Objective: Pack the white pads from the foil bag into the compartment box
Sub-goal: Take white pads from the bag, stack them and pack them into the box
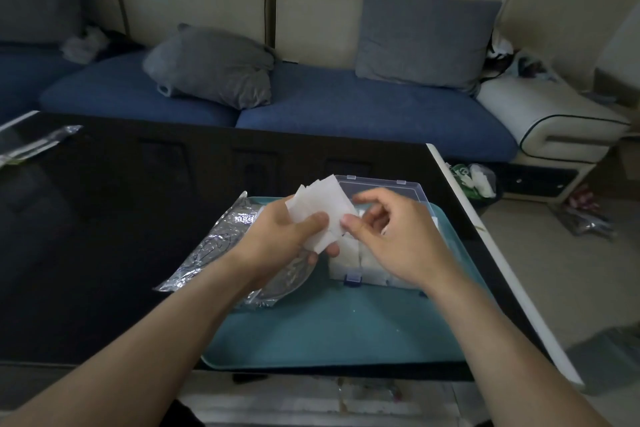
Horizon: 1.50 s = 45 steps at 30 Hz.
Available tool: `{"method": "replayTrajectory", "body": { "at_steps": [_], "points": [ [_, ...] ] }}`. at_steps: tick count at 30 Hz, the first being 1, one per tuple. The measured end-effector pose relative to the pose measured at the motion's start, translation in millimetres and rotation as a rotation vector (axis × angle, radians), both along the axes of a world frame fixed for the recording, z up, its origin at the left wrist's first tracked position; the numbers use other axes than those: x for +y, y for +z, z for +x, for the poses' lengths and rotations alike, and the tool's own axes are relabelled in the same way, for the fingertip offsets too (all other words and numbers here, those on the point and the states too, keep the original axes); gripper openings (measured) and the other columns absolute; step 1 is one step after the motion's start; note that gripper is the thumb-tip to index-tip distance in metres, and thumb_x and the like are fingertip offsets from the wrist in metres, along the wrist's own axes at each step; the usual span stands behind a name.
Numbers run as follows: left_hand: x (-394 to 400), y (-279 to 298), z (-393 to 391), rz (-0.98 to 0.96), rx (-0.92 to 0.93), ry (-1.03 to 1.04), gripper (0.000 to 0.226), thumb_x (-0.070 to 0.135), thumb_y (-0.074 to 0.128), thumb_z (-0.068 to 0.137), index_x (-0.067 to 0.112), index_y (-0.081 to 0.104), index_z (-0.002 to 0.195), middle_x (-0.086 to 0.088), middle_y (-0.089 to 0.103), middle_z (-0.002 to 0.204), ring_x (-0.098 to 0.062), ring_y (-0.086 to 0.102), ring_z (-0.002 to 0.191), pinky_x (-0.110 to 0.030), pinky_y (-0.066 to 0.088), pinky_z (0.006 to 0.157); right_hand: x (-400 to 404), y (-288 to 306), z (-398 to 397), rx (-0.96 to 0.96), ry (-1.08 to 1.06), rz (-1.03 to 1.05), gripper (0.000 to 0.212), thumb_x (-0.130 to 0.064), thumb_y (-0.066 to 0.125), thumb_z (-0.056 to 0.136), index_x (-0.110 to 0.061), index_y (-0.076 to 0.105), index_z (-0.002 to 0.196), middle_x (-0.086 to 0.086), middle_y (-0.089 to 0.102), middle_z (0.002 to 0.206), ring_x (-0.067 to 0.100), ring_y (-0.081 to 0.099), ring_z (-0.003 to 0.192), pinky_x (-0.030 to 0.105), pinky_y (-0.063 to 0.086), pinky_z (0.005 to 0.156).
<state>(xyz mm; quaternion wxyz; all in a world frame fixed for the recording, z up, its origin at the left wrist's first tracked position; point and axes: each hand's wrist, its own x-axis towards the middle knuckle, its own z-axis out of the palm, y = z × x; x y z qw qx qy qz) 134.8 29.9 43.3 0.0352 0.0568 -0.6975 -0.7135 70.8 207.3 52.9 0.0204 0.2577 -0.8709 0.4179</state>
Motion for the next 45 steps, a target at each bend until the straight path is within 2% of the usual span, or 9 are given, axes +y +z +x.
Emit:
{"method": "replayTrajectory", "body": {
  "at_steps": [2,6,12,20,24,27,31,36,45],
  "points": [
    [-2,-1,0,-0.108,-0.014,-0.045,0.019,0.01,0.056,0.099,-0.005,0.062,0.109,-0.024,0.073,0.081,-0.029,0.065,0.067,-0.028,0.047,0.051,4,-3,-4,-0.106,0.094,-0.05,0.028,-0.042,0.074,0.087,-0.028,0.068,0.111,-0.009,0.069,0.09,0.005,0.063,0.078,0.026,0.055,0.077],
    [1,2,6,-0.203,-0.055,-0.246,0.008,0.006,0.055,0.1,0.002,0.061,0.102,-0.016,0.072,0.075,-0.02,0.061,0.055,-0.023,0.048,0.051,3,-10,-9,-0.092,0.164,-0.138,0.006,-0.027,0.078,0.087,-0.03,0.074,0.086,-0.005,0.074,0.084,0.022,0.066,0.078,0.046,0.055,0.078],
    [4,3,3,0.097,-0.107,-0.314,0.017,-0.001,0.051,0.098,-0.001,0.06,0.112,-0.012,0.071,0.083,-0.017,0.066,0.063,-0.023,0.049,0.053,5,-6,-9,-0.061,0.13,-0.287,0.022,-0.017,0.082,0.083,-0.036,0.073,0.088,-0.015,0.073,0.085,0.016,0.065,0.076,0.033,0.057,0.071],
    [6,1,1,-0.167,-0.118,-0.352,0.01,0.008,0.053,0.101,0.006,0.062,0.097,-0.002,0.072,0.071,-0.008,0.06,0.052,-0.016,0.04,0.046,5,-12,-11,-0.225,0.147,-0.224,0.028,-0.017,0.086,0.077,-0.035,0.071,0.092,0.001,0.075,0.089,0.01,0.064,0.073,0.034,0.06,0.076],
    [6,-3,-1,-0.108,-0.109,-0.291,0.016,0.013,0.051,0.102,0.002,0.063,0.101,-0.015,0.072,0.083,-0.016,0.058,0.056,-0.019,0.042,0.049,7,-7,-15,-0.134,-0.032,-0.305,0.014,-0.017,0.081,0.083,-0.026,0.073,0.091,-0.005,0.074,0.087,0.006,0.066,0.077,0.024,0.056,0.072],
    [7,-3,-5,0.14,-0.111,-0.142,0.022,0.009,0.047,0.102,-0.007,0.059,0.112,-0.025,0.068,0.09,-0.026,0.063,0.067,-0.024,0.05,0.054,13,1,-20,-0.369,-0.171,-0.608,0.008,-0.018,0.072,0.092,-0.019,0.07,0.099,0.0,0.074,0.098,0.016,0.071,0.091,0.032,0.058,0.073],
    [9,0,-8,0.263,-0.071,-0.013,0.021,0.005,0.048,0.101,-0.008,0.057,0.115,-0.024,0.068,0.096,-0.03,0.069,0.08,-0.026,0.055,0.057,14,4,-18,-0.742,-0.037,-0.798,0.015,-0.015,0.072,0.088,-0.014,0.069,0.102,0.003,0.074,0.098,0.017,0.07,0.086,0.025,0.054,0.056],
    [14,3,-2,-0.177,-0.035,-0.044,0.018,0.006,0.059,0.097,0.004,0.061,0.079,0.0,0.066,0.055,-0.011,0.049,0.045,-0.016,0.04,0.046,8,-2,-11,-0.378,0.029,-0.528,0.03,-0.02,0.083,0.075,-0.014,0.074,0.103,0.001,0.078,0.095,0.015,0.075,0.087,0.028,0.06,0.069],
    [25,9,2,-0.261,-0.032,-0.033,0.016,0.013,0.071,0.089,0.006,0.062,0.078,0.002,0.062,0.054,-0.013,0.05,0.049,-0.016,0.04,0.045,-3,-12,-12,-0.115,-0.024,-0.196,0.016,-0.03,0.079,0.085,-0.021,0.072,0.096,-0.007,0.074,0.091,0.014,0.068,0.083,0.033,0.058,0.077]
  ]
}}
